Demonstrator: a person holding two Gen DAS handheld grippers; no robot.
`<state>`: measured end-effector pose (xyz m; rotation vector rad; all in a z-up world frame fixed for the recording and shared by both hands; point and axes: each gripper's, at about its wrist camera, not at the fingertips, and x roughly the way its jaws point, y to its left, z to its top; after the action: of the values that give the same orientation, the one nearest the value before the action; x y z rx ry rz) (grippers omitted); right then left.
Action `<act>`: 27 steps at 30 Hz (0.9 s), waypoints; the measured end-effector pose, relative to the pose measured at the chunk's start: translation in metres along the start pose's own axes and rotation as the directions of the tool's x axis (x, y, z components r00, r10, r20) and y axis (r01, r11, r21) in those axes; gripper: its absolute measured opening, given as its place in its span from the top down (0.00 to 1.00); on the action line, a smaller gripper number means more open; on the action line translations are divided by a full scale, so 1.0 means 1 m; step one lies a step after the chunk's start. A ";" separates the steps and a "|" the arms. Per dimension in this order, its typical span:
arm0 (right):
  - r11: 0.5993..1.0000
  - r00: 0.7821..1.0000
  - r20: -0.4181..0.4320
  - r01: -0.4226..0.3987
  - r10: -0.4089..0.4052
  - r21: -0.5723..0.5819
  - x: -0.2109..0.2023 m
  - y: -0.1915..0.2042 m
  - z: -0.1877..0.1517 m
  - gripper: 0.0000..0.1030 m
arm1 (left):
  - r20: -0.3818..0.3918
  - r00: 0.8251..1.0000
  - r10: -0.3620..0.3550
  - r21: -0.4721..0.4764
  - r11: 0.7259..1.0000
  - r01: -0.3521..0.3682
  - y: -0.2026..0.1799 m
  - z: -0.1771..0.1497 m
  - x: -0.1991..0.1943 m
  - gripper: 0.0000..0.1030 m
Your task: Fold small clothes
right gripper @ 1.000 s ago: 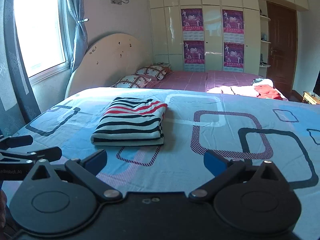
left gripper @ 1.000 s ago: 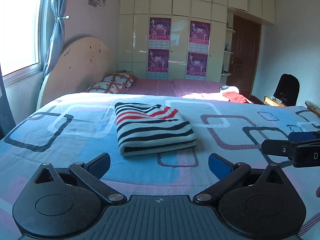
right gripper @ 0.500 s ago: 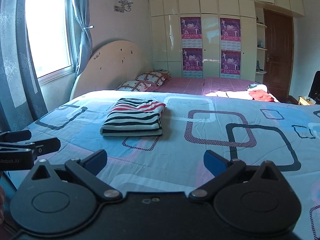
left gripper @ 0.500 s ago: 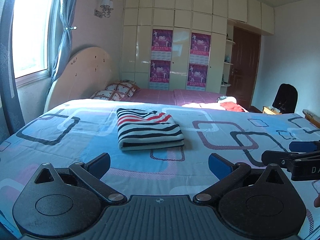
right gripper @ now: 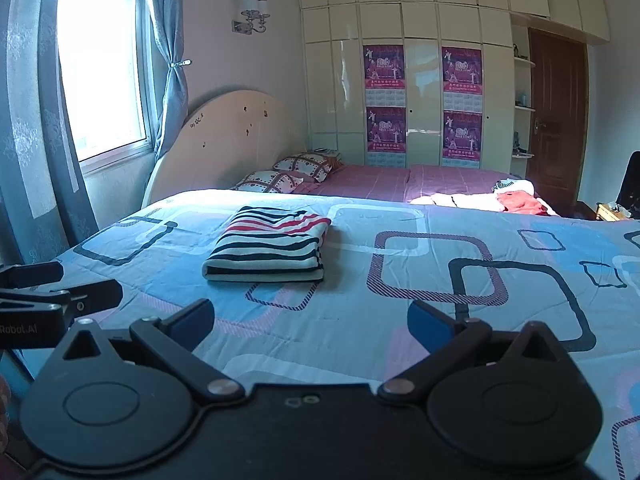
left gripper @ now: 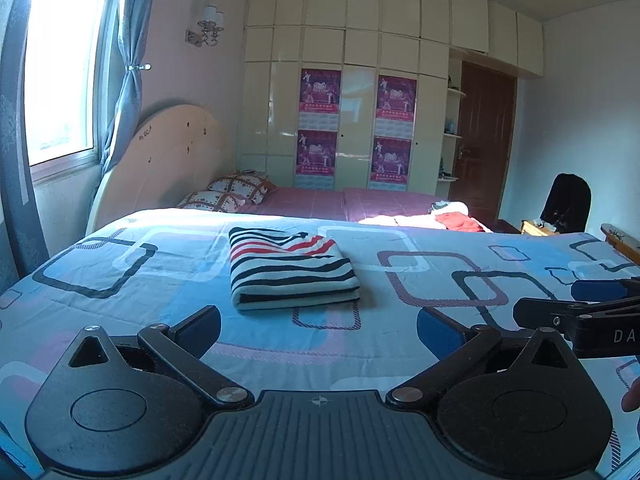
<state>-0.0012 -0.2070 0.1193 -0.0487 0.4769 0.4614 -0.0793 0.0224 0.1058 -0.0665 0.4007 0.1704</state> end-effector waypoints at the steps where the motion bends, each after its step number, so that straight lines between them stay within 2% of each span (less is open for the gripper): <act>1: 1.000 1.000 0.001 0.001 -0.001 -0.001 0.000 0.000 0.000 0.00 | 0.001 1.000 -0.001 0.000 1.000 0.001 0.000 0.000 0.000 0.00; 27: 1.000 1.000 0.008 0.011 -0.011 0.005 0.000 0.000 0.002 0.00 | -0.001 1.000 -0.012 -0.001 1.000 0.012 0.001 -0.002 0.003 0.00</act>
<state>-0.0004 -0.2070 0.1216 -0.0445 0.4695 0.4497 -0.0777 0.0241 0.1023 -0.0704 0.4014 0.1590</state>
